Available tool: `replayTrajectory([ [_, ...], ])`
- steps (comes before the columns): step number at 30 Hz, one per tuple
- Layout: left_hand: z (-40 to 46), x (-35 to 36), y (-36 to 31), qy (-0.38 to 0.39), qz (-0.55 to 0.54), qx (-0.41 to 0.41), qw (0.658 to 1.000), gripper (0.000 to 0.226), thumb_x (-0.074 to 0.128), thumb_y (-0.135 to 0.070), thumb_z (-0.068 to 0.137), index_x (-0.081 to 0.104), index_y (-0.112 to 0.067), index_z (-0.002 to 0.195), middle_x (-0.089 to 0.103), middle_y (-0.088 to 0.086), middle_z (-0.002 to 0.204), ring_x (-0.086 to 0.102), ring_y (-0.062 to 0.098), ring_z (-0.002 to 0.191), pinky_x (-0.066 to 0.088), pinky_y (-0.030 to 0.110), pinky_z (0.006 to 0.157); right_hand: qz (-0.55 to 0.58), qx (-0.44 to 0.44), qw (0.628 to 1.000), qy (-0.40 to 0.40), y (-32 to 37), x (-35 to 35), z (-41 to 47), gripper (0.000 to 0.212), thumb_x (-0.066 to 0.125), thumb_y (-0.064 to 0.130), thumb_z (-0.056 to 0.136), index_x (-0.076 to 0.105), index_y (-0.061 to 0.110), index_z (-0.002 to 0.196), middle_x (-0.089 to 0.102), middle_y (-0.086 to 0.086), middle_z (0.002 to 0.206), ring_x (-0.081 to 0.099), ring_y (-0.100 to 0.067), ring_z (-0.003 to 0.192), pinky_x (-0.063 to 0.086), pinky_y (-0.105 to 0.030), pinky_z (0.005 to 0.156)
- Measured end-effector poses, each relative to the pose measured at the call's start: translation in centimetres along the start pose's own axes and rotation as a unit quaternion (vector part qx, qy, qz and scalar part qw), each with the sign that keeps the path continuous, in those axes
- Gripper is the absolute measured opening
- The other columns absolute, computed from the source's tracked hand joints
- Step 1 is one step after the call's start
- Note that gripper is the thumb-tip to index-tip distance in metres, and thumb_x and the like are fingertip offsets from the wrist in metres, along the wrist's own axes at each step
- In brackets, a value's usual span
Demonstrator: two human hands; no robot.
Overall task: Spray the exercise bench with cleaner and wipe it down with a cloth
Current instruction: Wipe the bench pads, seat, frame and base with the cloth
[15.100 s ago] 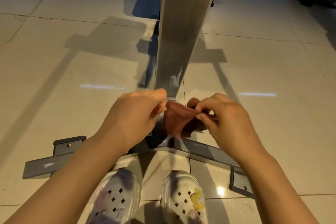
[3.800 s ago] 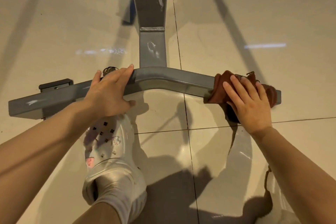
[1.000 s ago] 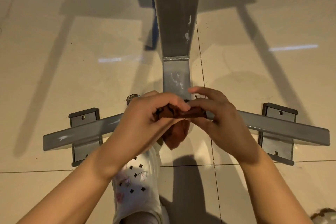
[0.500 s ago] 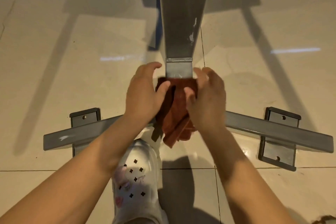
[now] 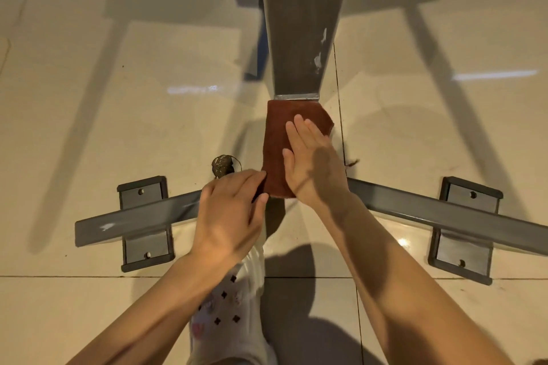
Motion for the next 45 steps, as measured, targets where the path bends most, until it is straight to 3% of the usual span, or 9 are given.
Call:
replayTrajectory([
  [5,-0.9,0.1,0.1,0.007,0.059,0.021,0.998,0.057,0.044,-0.04,0.081,0.053,-0.016,0.132,0.065,0.001,0.116,0.055,0.019,0.107,0.028,0.031,0.093,-0.046,-0.036,0.998,0.0,0.4,0.4,-3.6,0.065,0.012,0.037,0.098,0.047,0.002,0.14,0.047,-0.015,0.146,0.04,-0.029,0.138,0.036,-0.044,0.112],
  [11,-0.1,0.1,0.2,0.031,0.022,-0.013,0.999,0.056,0.058,-0.038,0.076,0.059,-0.017,0.127,0.068,0.001,0.114,0.062,0.025,0.106,0.026,0.03,0.096,-0.014,0.004,0.999,0.034,0.3,-0.1,0.5,0.062,0.034,0.045,0.103,0.014,0.02,0.156,0.006,0.002,0.164,0.003,-0.015,0.15,0.017,-0.049,0.12],
  [18,-0.6,0.2,0.5,0.038,0.006,-0.011,0.999,0.059,0.058,-0.037,0.078,0.054,-0.017,0.134,0.065,0.0,0.12,0.059,0.021,0.113,0.019,0.029,0.107,0.029,0.003,1.0,-0.009,0.7,-0.4,0.7,0.049,0.042,0.026,0.104,0.033,0.014,0.151,0.026,-0.004,0.159,0.02,-0.02,0.146,0.017,-0.034,0.12],
  [23,-2.1,0.7,0.5,0.038,-0.045,-0.006,0.998,0.061,0.043,-0.044,0.088,0.041,-0.019,0.143,0.052,-0.002,0.14,0.037,0.007,0.133,-0.001,0.022,0.117,0.004,-0.006,1.0,-0.007,0.0,-1.7,-2.2,0.029,0.047,0.019,0.101,0.058,0.012,0.127,0.057,-0.007,0.128,0.051,-0.023,0.117,0.039,-0.03,0.101],
  [28,-1.4,1.1,-0.8,0.012,-0.049,0.005,0.999,0.057,0.042,-0.043,0.09,0.044,-0.019,0.142,0.051,0.001,0.142,0.035,0.008,0.133,0.008,0.034,0.117,-0.079,-0.077,0.991,-0.074,-2.1,-3.9,-7.3,0.011,0.064,0.021,0.084,0.069,0.013,0.09,0.068,-0.004,0.086,0.066,-0.027,0.077,0.048,-0.035,0.068],
  [30,-1.0,1.3,-1.2,0.001,-0.04,0.029,0.999,0.056,0.043,-0.04,0.09,0.046,-0.016,0.14,0.052,0.003,0.141,0.036,0.01,0.131,0.009,0.036,0.117,-0.099,-0.054,0.989,-0.096,-5.3,-3.8,-11.0,0.027,0.051,0.02,0.087,0.07,0.013,0.105,0.069,-0.006,0.109,0.065,-0.028,0.098,0.049,-0.038,0.079],
  [33,-0.6,1.6,-1.3,-0.009,-0.048,0.03,0.998,0.056,0.043,-0.04,0.089,0.047,-0.015,0.139,0.052,0.003,0.14,0.039,0.011,0.13,0.011,0.038,0.117,-0.101,0.025,0.985,-0.137,-9.9,-3.4,-14.6,0.05,0.063,0.005,0.087,0.054,0.011,0.136,0.052,-0.014,0.142,0.051,-0.034,0.128,0.039,-0.054,0.104],
  [39,-0.6,2.0,-1.2,-0.001,-0.04,0.012,0.999,0.055,0.041,-0.042,0.089,0.045,-0.02,0.14,0.052,0.0,0.139,0.038,0.01,0.131,0.016,0.045,0.117,-0.07,-0.004,0.991,-0.117,-6.4,-1.9,-10.0,0.049,0.043,0.033,0.092,0.053,0.018,0.138,0.057,-0.002,0.133,0.05,-0.024,0.125,0.034,-0.054,0.103],
  [45,0.0,1.6,-2.0,-0.026,-0.024,0.03,0.999,0.051,0.041,-0.031,0.088,0.05,-0.015,0.135,0.056,0.003,0.133,0.044,0.015,0.126,0.023,0.049,0.113,-0.059,-0.091,0.987,-0.117,1.4,1.3,-5.6,0.04,0.048,0.026,0.084,0.065,0.014,0.118,0.064,-0.002,0.12,0.055,-0.021,0.119,0.036,-0.049,0.103],
])
Point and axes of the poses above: each hand's wrist, its own z-axis towards the middle knuckle, its own x-axis out of the palm, y = z × x, the point moved 5 cm from there along z, towards the middle knuckle
